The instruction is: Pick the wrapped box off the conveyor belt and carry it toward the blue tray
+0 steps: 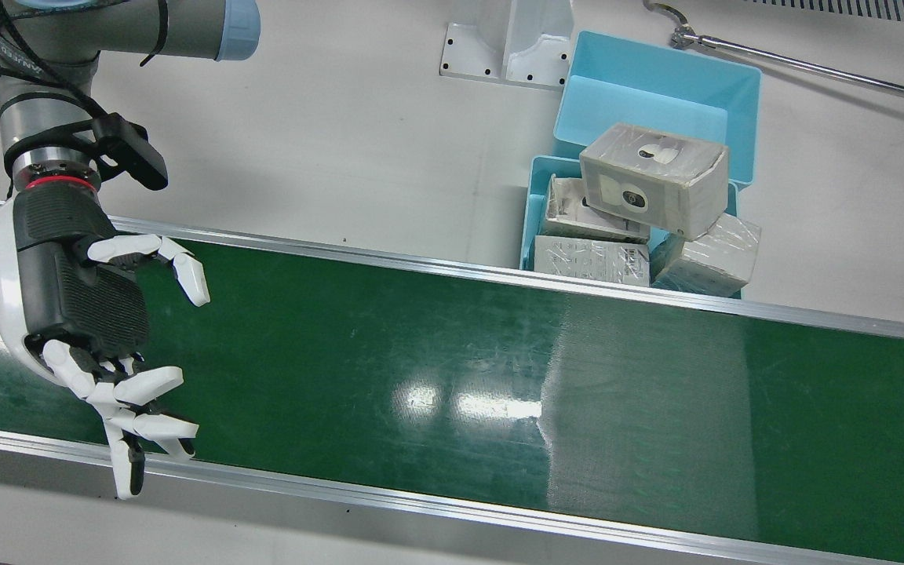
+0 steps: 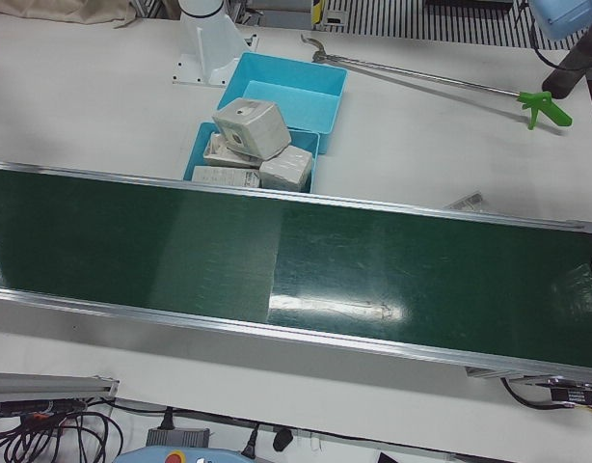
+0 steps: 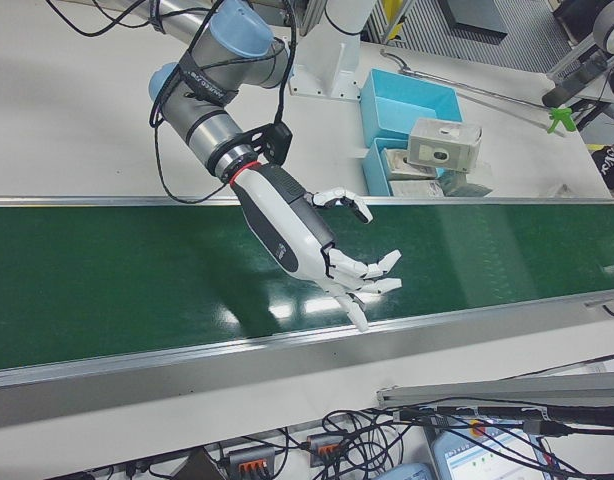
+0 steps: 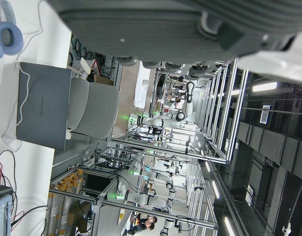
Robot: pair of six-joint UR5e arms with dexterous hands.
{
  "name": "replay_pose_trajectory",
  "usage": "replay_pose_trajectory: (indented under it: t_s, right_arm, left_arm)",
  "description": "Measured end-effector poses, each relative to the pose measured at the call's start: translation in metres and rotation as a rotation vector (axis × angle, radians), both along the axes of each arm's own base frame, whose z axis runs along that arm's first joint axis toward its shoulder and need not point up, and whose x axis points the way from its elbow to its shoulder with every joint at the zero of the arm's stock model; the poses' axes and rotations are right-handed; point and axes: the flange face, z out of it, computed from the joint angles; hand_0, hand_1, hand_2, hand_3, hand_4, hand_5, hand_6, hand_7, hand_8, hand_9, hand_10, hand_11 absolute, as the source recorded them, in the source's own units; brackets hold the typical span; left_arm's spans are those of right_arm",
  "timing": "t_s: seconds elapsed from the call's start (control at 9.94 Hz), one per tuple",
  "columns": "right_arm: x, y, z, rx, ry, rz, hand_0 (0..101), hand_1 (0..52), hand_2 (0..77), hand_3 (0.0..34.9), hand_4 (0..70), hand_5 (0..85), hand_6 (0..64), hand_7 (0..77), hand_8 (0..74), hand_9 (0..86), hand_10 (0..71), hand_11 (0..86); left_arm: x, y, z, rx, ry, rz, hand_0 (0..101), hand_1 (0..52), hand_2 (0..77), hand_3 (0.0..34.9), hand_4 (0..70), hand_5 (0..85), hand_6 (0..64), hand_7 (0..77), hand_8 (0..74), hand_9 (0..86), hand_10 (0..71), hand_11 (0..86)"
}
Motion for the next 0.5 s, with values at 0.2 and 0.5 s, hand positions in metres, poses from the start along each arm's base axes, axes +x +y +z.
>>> replay_pose_trajectory:
  t_s: [0.2, 0.5]
  right_arm:
    - [-0.0004, 0.0001, 0.0000, 0.000, 0.000, 0.000, 54, 25.6, 40.9, 9.5, 21.8, 33.8, 10.9, 25.1, 0.0, 7.6, 5.4, 14.2]
    - [-0.0003, 0.0003, 0.0007, -0.002, -0.001, 0.000, 54, 25.6, 40.4, 8.3, 21.8, 33.3, 10.9, 26.2, 3.3, 7.6, 8.2, 14.2]
  left_arm:
    - [0.0000, 0.0000, 0.0000, 0.000, 0.000, 0.000, 0, 0.0, 1.1, 0.0, 0.0, 1.1, 0.0, 0.5, 0.5, 0.0, 0.0, 0.5]
    - [0.0000, 0.0000, 0.0000, 0.000, 0.000, 0.000, 0, 0.0, 0.5, 0.0, 0.0, 1.1, 0.0, 0.5, 0.5, 0.0, 0.5, 0.5]
